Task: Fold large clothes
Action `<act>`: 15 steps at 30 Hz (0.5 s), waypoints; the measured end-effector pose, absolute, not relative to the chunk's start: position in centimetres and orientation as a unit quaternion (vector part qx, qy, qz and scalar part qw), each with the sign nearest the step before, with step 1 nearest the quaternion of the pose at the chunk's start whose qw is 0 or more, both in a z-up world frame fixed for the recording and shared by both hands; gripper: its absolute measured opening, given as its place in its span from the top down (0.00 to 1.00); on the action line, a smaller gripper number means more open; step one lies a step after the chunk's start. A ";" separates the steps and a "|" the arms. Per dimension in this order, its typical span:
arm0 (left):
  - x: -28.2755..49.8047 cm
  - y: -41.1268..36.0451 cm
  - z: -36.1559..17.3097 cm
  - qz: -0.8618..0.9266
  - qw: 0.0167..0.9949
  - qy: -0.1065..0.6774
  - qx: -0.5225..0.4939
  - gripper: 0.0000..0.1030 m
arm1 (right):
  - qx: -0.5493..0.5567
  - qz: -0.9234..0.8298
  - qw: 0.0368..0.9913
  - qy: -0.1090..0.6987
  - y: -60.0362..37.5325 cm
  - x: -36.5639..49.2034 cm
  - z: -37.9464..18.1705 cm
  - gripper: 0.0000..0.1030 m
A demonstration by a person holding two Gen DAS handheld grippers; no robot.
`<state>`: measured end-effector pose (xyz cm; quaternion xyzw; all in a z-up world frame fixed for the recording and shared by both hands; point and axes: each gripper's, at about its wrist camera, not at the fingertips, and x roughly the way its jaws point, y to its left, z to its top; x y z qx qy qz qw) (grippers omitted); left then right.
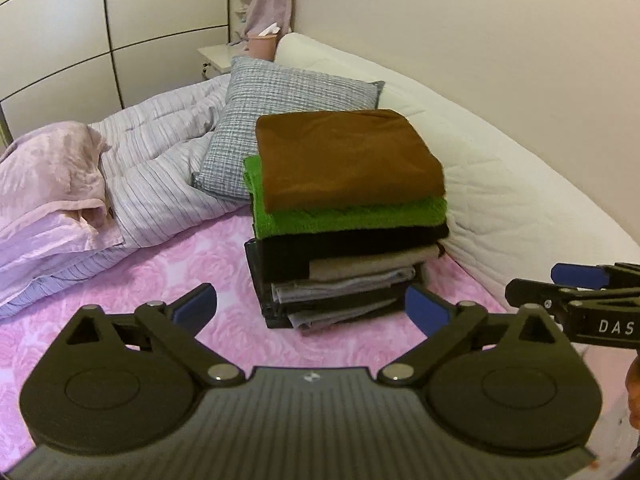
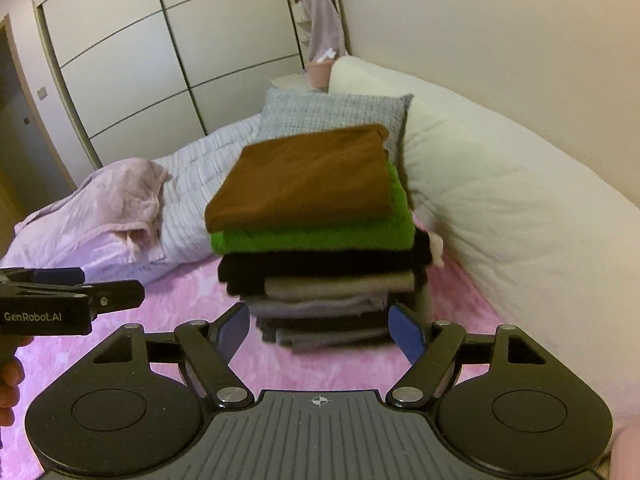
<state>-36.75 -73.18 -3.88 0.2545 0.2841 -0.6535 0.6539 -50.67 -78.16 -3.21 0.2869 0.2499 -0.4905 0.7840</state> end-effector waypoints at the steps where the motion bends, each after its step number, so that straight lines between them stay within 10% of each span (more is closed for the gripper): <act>1: -36.9 -72.5 -3.8 -0.654 0.653 0.284 0.256 0.01 | 0.289 -0.492 0.782 0.252 -77.5 -50.7 -3.1 0.28; 15: -37.4 -65.3 -3.3 -0.662 0.642 0.284 0.263 0.01 | 0.298 -0.510 0.767 0.250 -69.8 -51.0 -1.6 0.28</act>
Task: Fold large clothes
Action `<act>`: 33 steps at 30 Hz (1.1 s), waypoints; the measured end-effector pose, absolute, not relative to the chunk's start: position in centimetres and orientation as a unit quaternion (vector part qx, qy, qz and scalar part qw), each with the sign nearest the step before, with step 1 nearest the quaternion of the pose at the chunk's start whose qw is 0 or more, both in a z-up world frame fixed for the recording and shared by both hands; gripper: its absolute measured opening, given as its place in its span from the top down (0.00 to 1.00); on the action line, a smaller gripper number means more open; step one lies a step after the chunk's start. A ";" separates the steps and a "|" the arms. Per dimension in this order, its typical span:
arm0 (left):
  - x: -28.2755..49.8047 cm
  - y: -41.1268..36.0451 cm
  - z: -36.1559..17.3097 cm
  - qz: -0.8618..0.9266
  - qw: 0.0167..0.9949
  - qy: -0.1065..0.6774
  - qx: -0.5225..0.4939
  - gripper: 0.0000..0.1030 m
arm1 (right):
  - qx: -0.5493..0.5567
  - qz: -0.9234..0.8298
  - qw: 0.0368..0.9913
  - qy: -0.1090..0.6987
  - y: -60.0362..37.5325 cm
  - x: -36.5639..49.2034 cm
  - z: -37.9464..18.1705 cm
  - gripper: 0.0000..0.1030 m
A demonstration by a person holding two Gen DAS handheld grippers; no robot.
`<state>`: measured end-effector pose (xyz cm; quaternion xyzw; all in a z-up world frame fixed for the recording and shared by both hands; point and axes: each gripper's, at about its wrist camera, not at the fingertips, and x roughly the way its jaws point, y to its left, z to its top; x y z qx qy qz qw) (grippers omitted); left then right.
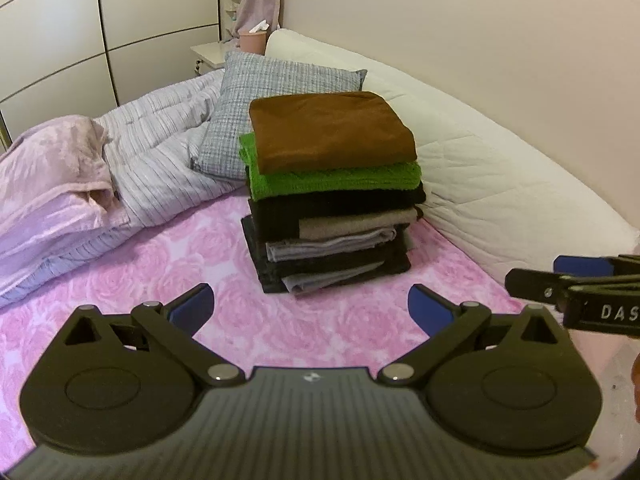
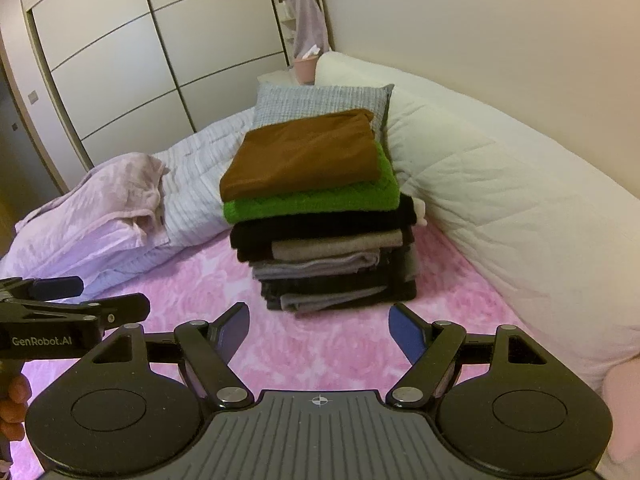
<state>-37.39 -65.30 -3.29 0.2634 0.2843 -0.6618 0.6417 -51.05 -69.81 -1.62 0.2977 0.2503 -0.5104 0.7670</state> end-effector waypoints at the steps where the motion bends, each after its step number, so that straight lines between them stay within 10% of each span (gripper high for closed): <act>1: -37.3 -65.0 -3.3 -0.661 0.641 0.286 0.264 0.01 | 0.298 -0.510 0.766 0.253 -69.4 -50.9 -1.7 0.28; 33: -36.3 -62.3 -3.9 -0.658 0.632 0.308 0.269 0.01 | 0.295 -0.500 0.763 0.284 -66.7 -49.4 -2.5 0.28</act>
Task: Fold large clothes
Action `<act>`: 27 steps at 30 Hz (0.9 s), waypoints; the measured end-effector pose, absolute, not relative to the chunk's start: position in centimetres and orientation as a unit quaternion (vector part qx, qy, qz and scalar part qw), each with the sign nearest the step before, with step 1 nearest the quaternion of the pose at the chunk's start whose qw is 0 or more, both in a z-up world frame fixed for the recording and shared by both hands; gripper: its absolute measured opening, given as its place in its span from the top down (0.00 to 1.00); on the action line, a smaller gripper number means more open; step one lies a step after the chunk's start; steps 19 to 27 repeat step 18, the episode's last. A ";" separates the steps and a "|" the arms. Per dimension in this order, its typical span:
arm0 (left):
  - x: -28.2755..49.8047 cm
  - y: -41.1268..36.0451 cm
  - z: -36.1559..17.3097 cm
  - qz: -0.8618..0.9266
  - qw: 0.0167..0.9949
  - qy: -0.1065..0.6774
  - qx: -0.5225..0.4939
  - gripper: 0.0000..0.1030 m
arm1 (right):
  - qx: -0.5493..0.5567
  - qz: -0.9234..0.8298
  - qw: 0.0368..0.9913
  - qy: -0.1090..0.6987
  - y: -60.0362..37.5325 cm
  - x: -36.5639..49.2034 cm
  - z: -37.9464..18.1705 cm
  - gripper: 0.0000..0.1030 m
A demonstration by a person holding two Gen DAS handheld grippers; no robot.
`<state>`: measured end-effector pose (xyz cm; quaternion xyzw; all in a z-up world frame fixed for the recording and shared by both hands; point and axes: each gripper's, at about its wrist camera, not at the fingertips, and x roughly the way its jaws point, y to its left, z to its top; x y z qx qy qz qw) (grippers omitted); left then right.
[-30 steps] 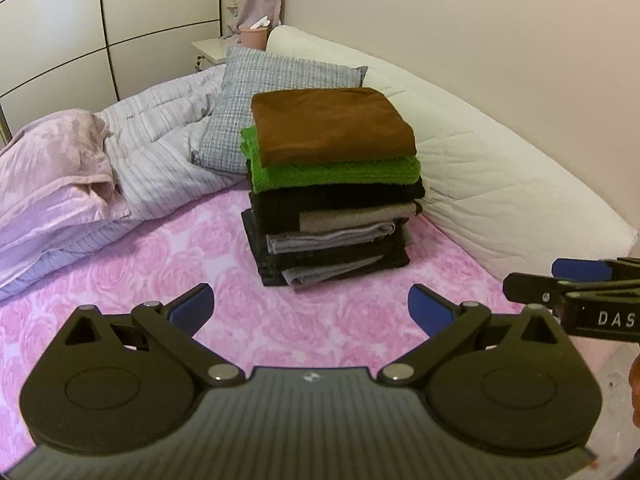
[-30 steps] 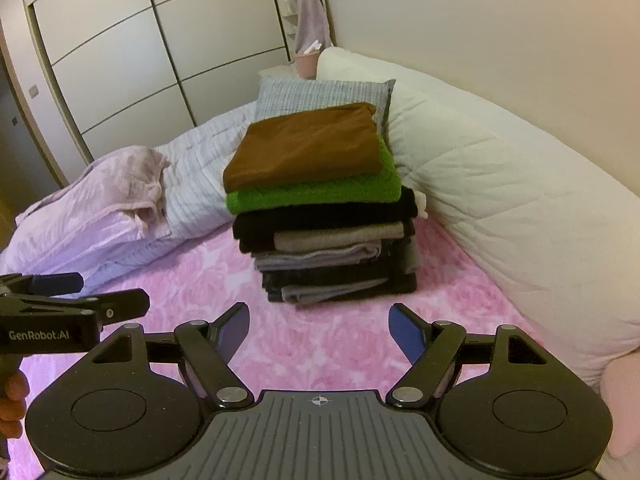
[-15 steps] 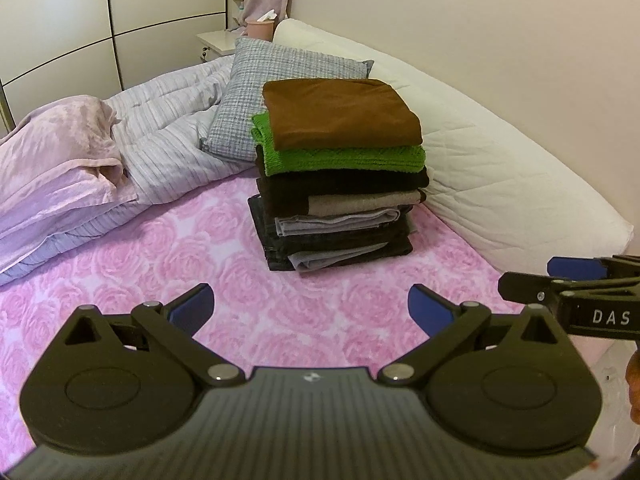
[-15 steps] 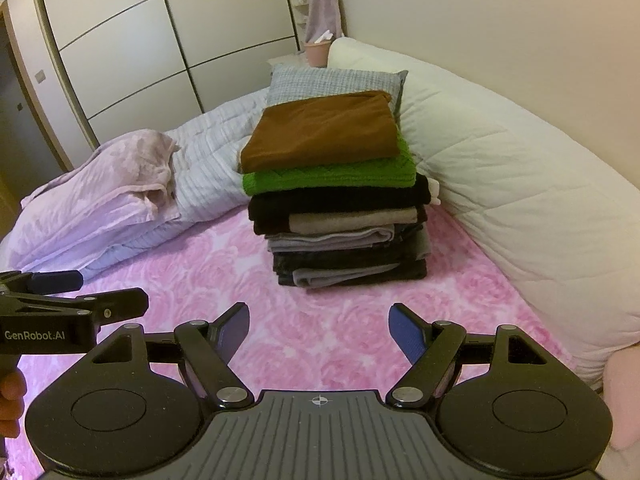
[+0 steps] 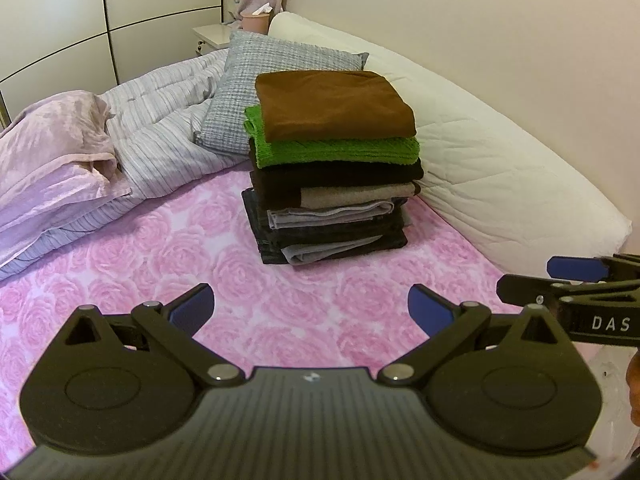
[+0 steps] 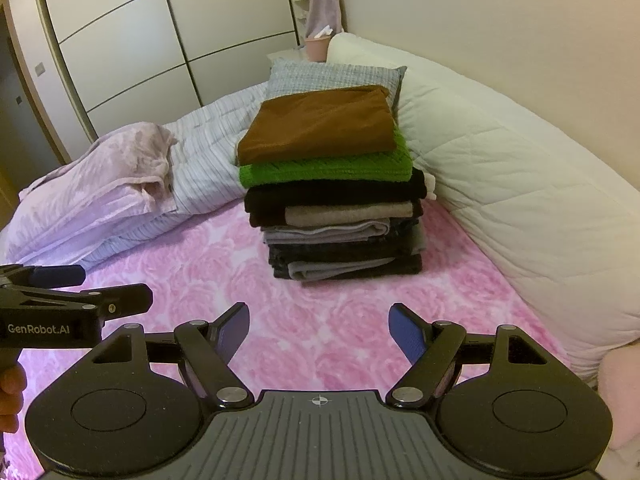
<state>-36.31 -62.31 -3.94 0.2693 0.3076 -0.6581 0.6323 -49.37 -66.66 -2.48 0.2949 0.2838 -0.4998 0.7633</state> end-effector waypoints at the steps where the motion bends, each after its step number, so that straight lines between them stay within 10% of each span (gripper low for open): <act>1: -36.4 -62.3 -4.0 -0.658 0.632 0.308 0.271 0.01 | 0.295 -0.500 0.763 0.284 -66.7 -49.5 -2.5 0.28; 27: -38.4 -63.3 -4.5 -0.661 0.623 0.310 0.281 0.01 | 0.299 -0.498 0.761 0.289 -67.6 -51.3 -3.0 0.28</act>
